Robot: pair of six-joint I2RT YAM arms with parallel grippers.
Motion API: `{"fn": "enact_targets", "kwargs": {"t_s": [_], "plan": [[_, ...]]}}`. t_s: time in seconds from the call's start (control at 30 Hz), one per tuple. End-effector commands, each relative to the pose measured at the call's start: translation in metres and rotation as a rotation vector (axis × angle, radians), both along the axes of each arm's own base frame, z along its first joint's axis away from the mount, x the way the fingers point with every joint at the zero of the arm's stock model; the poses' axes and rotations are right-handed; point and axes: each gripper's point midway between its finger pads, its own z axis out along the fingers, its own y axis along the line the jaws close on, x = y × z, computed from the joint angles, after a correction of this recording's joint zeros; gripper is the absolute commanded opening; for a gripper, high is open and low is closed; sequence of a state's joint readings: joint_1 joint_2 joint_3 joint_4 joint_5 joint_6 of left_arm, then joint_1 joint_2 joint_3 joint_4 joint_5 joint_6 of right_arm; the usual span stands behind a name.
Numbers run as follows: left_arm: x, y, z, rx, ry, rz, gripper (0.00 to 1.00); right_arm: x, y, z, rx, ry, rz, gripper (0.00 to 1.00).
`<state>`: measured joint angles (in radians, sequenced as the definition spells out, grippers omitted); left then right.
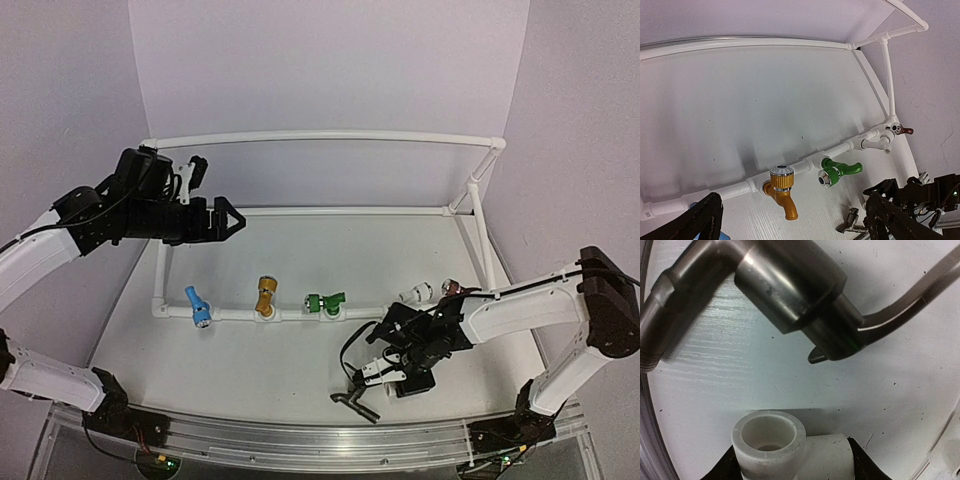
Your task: Install the water faucets
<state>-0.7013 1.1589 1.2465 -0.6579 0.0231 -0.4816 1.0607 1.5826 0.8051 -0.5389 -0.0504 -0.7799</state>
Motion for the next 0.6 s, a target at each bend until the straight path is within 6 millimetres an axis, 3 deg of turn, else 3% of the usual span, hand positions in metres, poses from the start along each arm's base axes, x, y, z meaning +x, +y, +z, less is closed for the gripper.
{"fn": "enact_targets", "kwargs": {"t_s": [0.0, 0.27, 0.43, 0.57], "plan": [[-0.004, 0.008, 0.007, -0.011, -0.027, 0.024, 1.00, -0.001, 0.010, 0.007, 0.042, 0.028, -0.015, 0.47], [-0.021, 0.014, 0.030, -0.055, -0.148, -0.044, 1.00, -0.005, 0.047, 0.071, 0.244, 0.094, -0.047, 0.42], [-0.025, 0.015, 0.038, -0.019, -0.196, -0.087, 1.00, 0.006, 0.065, 0.134, 0.427, 0.151, -0.095, 0.40], [-0.027, 0.005, 0.041, 0.028, -0.224, -0.168, 1.00, 0.019, 0.065, 0.177, 0.555, 0.232, -0.145, 0.40]]}}
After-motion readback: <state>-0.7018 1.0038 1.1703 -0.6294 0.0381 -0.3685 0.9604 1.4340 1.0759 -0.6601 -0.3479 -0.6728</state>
